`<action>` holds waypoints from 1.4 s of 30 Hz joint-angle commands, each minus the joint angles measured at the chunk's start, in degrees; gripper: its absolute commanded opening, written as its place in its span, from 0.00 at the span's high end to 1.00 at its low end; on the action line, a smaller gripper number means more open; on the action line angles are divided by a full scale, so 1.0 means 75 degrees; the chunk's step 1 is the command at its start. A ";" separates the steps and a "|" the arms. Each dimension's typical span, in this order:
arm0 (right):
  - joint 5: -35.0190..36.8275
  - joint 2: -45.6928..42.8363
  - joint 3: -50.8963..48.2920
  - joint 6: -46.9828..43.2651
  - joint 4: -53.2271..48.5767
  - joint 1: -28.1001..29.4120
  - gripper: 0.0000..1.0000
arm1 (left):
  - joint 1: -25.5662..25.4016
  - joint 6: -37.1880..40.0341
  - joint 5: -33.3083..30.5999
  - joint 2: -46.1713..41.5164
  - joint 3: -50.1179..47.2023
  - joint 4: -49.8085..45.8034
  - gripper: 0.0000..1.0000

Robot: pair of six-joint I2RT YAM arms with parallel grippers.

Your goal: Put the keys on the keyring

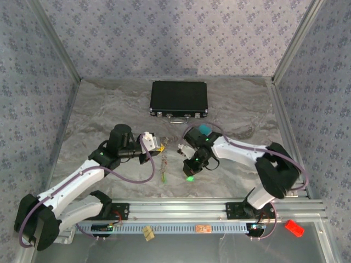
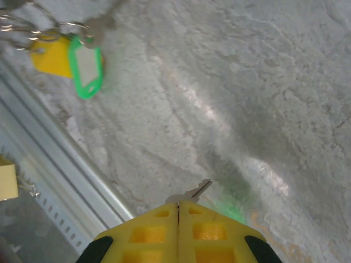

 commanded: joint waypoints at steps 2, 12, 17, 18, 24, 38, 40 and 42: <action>-0.0055 0.0676 0.0598 0.0104 -0.0117 -0.0192 1.00 | -0.0043 0.0119 0.0019 -0.0138 0.0187 0.0049 1.00; 0.0567 0.1453 0.1046 0.0197 0.0080 -0.0460 0.90 | -0.0032 0.0154 -0.0092 -0.0038 0.0187 0.0096 1.00; 0.0669 0.1281 0.0859 0.0497 0.0431 -0.0430 0.69 | -0.0030 0.0154 -0.0124 -0.0048 0.0164 0.0076 1.00; 0.0699 0.1166 0.0742 0.0595 0.0529 -0.0415 0.68 | -0.0040 0.0154 -0.0133 -0.0051 0.0151 0.0072 1.00; 0.1054 0.0364 -0.0097 0.1342 0.1264 -0.0213 0.65 | -0.0029 0.0164 -0.0121 -0.0063 0.0129 0.0084 1.00; 0.2505 -0.1376 -0.1855 0.0251 0.3157 0.0280 0.64 | -0.0034 0.0118 -0.0145 -0.0111 0.0093 0.0148 1.00; 0.2493 -0.1304 -0.1912 0.0132 0.3251 0.0331 0.64 | -0.0028 0.0104 -0.0144 -0.0105 0.0088 0.0154 1.00; 0.2429 -0.1191 -0.1919 0.0042 0.3317 0.0398 0.64 | -0.0029 0.0120 -0.0156 -0.0106 0.0082 0.0136 1.00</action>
